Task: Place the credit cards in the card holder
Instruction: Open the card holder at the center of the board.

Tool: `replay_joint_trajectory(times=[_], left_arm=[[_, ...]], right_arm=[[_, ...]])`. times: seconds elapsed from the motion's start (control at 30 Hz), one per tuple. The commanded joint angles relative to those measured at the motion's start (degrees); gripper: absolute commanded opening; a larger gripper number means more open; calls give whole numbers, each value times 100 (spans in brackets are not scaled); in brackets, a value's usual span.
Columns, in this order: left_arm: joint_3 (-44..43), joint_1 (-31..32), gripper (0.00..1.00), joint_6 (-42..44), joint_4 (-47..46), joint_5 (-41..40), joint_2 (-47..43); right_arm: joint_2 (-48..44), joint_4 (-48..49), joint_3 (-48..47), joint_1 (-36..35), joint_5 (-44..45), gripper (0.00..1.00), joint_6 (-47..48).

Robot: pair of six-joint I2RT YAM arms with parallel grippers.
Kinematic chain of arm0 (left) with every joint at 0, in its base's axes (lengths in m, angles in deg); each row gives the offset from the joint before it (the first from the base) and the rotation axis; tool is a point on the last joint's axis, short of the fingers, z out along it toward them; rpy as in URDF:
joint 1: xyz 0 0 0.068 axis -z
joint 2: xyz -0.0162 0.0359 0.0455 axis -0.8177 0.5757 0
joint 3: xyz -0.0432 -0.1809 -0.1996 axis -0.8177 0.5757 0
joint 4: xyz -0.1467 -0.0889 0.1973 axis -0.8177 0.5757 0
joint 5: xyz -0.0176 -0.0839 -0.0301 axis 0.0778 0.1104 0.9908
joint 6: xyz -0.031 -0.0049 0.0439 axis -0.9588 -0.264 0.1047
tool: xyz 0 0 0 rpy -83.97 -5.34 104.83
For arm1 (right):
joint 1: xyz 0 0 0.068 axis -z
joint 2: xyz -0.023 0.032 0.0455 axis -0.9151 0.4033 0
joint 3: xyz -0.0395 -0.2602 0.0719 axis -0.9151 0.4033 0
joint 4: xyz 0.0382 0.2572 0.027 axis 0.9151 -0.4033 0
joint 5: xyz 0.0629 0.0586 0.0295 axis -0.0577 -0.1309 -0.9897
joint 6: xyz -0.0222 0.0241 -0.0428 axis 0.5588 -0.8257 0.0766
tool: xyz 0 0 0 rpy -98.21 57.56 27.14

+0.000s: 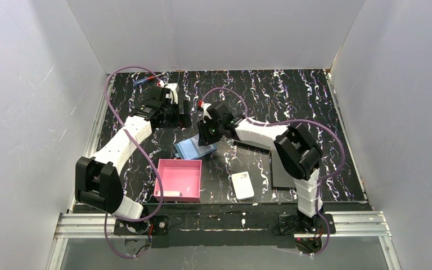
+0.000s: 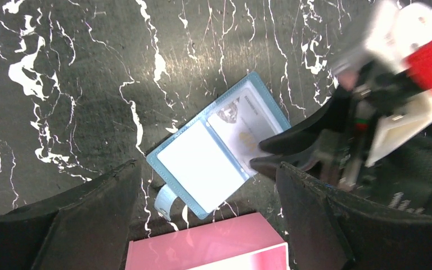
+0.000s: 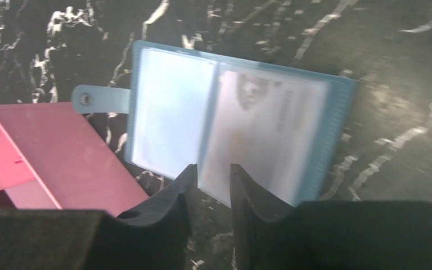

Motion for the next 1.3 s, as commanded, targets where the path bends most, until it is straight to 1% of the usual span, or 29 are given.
replay_joint_trajectory(times=[0.0,0.07,0.2,0.27,0.37,0.4,0.53,0.67,0.83,0.93,1.0,1.1,1.23,1.27], left_arm=[[40,9,89,79,-162,-189,-120],[25,9,90,64,-161,-135,-99],[-8,10,92,44,-131,-63,-57],[-17,11,92,48,-115,-64,-53],[-5,11,93,52,-125,-73,-63],[-7,13,93,53,-126,-67,-59],[-18,9,93,43,-135,-39,-39],[-19,12,93,44,-135,-22,-11],[-11,6,93,50,-124,-72,39],[-2,11,93,52,-134,-67,59],[-6,13,93,37,-137,-41,83],[-26,6,93,10,-120,20,62],[-126,9,93,-85,4,71,-136],[-150,6,93,-145,74,93,-216]], right_arm=[[403,567,-410,-210,-708,33,-444],[559,594,-515,-254,-823,29,-488],[834,789,-505,-278,-1037,17,-629],[865,769,-444,-271,-852,13,-641],[834,616,-326,-229,-194,9,-537],[820,582,-290,-184,-93,9,-529],[764,680,-155,73,-42,9,-507],[889,695,-280,279,-9,9,-471],[993,698,-395,451,367,9,-666],[969,829,-372,519,268,9,-713],[923,830,-410,530,207,11,-712],[821,846,-506,531,-65,16,-694],[598,502,-846,530,-279,23,-687],[495,430,-907,530,-258,26,-686]])
